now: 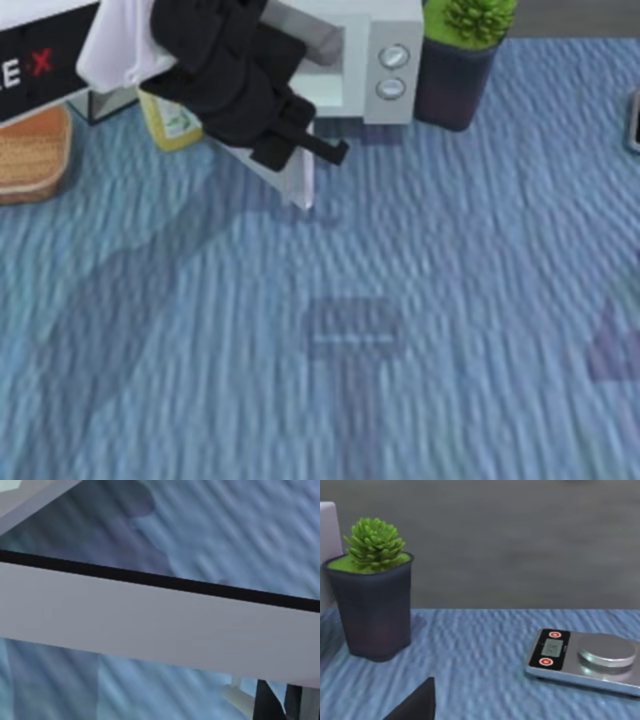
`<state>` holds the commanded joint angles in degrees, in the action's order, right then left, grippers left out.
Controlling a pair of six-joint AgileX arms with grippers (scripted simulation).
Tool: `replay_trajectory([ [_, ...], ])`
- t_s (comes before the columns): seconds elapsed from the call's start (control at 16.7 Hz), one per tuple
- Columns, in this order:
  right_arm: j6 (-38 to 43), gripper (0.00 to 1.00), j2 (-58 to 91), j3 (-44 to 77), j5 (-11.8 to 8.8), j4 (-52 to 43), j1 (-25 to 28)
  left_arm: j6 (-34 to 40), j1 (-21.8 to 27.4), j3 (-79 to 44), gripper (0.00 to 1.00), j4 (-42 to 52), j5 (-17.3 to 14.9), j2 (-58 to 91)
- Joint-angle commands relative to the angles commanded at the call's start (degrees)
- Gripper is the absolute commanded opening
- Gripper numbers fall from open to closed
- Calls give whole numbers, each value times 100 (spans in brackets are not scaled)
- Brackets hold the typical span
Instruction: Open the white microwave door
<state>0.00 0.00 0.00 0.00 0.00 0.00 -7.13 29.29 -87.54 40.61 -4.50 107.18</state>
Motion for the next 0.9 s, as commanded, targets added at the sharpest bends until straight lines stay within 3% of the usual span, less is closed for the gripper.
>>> replay_trajectory([
  [0.42, 0, 100, 0, 0, 0, 0, 0, -842, -317, 359, 0, 17, -435, -324],
  [0.9, 0, 100, 0, 0, 0, 0, 0, -849, -320, 363, 0, 18, -439, -326],
])
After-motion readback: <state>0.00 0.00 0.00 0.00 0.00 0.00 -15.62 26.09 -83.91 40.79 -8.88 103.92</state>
